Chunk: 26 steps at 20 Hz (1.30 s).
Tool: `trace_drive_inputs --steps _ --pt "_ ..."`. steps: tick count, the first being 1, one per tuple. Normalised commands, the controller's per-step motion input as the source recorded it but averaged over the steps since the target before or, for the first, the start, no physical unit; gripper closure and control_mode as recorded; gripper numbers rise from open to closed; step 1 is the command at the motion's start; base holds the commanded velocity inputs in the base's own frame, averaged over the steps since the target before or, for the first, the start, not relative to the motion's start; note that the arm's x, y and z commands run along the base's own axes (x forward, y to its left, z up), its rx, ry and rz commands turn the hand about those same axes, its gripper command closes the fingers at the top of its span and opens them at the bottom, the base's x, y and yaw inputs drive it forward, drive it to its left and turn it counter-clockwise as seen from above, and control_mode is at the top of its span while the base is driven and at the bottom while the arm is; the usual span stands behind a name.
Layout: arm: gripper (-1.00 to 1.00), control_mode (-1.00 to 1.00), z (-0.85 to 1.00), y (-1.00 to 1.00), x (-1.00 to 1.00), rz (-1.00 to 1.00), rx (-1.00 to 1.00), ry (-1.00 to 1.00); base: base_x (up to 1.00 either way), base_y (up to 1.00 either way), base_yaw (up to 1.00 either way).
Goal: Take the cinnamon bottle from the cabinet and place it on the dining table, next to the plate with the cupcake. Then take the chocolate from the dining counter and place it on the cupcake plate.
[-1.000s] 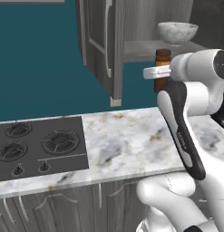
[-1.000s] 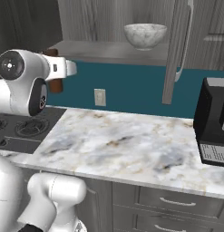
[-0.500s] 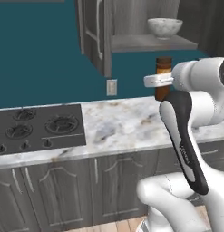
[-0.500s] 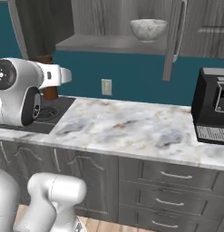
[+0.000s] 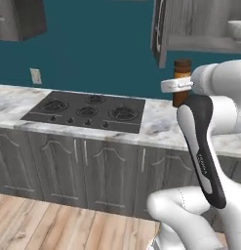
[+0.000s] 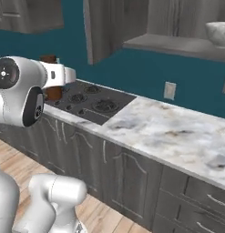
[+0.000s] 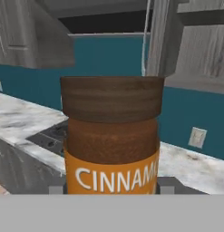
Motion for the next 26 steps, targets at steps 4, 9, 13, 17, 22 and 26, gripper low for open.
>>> trace_drive_inputs --steps 4,9,13,17,22,26 --pt "1.0 1.0 0.0 0.0 0.0 0.0 0.0 0.0 0.0 0.0 0.86" --pt "1.0 1.0 0.0 0.0 0.0 0.0 0.0 0.0 0.0 0.0 0.88" --pt "1.0 1.0 0.0 0.0 0.0 0.0 0.0 0.0 0.0 -0.06 0.89" --pt "1.0 1.0 0.0 0.0 0.0 0.0 0.0 0.0 0.0 -0.11 0.9" --pt "1.0 1.0 0.0 0.0 0.0 0.0 0.0 0.0 0.0 -0.08 0.89" --pt "1.0 1.0 0.0 0.0 0.0 0.0 0.0 0.0 0.02 -0.14 0.87"
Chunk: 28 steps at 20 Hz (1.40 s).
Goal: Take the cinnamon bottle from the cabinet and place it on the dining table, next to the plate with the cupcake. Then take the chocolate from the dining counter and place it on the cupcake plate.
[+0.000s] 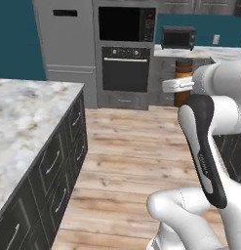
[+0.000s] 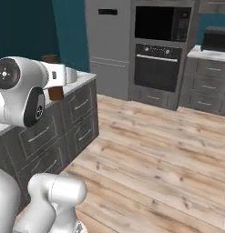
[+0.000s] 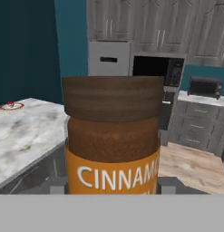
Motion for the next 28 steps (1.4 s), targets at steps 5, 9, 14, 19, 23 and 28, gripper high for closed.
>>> trace_drive_inputs --steps 5,9,14,19,23,28 --pt "1.0 1.0 0.0 0.0 0.0 0.0 0.0 0.0 0.28 -0.4 0.73" --pt "1.0 1.0 0.0 0.0 0.0 0.0 0.0 0.0 0.75 -0.76 0.5" --pt "1.0 1.0 0.0 0.0 0.0 0.0 0.0 0.0 0.77 -0.83 0.44" --pt "1.0 1.0 0.0 0.0 0.0 0.0 0.0 0.0 0.66 -0.87 0.43" --pt "1.0 1.0 0.0 0.0 0.0 0.0 0.0 0.0 0.67 -0.94 0.39" --pt "1.0 1.0 0.0 0.0 0.0 0.0 0.0 0.0 0.51 -1.0 0.37"
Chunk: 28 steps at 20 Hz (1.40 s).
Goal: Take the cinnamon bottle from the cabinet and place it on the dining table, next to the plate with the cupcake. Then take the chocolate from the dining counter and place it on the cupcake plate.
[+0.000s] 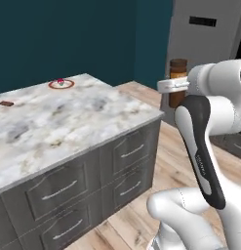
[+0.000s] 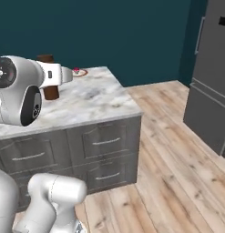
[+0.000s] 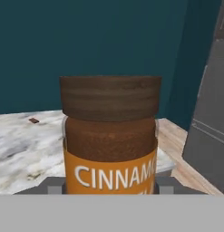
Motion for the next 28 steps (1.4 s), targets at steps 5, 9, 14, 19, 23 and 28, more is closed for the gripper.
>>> trace_drive_inputs --steps 5,9,14,19,23,28 --pt "1.0 1.0 0.0 0.0 0.0 0.0 0.0 0.0 0.37 -1.0 0.36" --pt "1.0 1.0 0.0 0.0 0.0 0.0 0.0 0.0 0.3 -1.0 0.36" --pt "1.0 1.0 0.0 0.0 0.0 0.0 0.0 0.0 0.29 -1.0 0.37" --pt "1.0 1.0 0.0 0.0 0.0 0.0 0.0 0.0 0.3 -1.0 0.37" --pt "1.0 1.0 0.0 0.0 0.0 0.0 0.0 0.0 0.41 -1.0 0.35" --pt "1.0 1.0 0.0 0.0 0.0 0.0 0.0 0.0 0.67 -1.0 0.31"
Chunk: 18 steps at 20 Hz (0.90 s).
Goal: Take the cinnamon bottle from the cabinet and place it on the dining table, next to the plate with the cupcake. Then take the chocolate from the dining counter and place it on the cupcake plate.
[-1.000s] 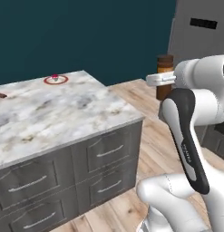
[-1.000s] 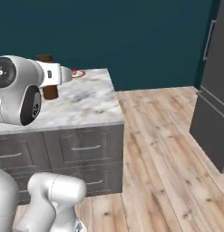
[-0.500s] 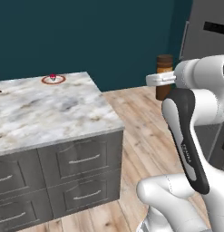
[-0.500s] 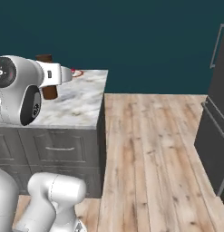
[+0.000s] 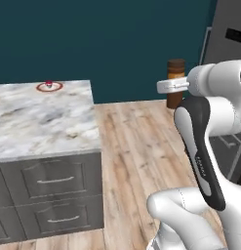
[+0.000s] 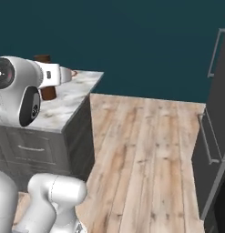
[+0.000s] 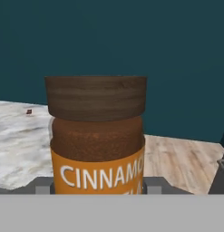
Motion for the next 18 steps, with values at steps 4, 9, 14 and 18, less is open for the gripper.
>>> trace_drive_inputs --steps 4,9,14,18 --pt "1.0 1.0 0.0 0.0 0.0 0.0 0.0 0.0 1.0 -1.0 0.26" --pt "1.0 1.0 0.0 0.0 0.0 0.0 0.0 0.0 1.0 -0.99 0.17" --pt "1.0 1.0 0.0 0.0 0.0 0.0 0.0 0.0 1.0 -0.76 0.07" --pt "1.0 1.0 0.0 0.0 0.0 0.0 0.0 0.0 1.0 -0.19 -0.02"
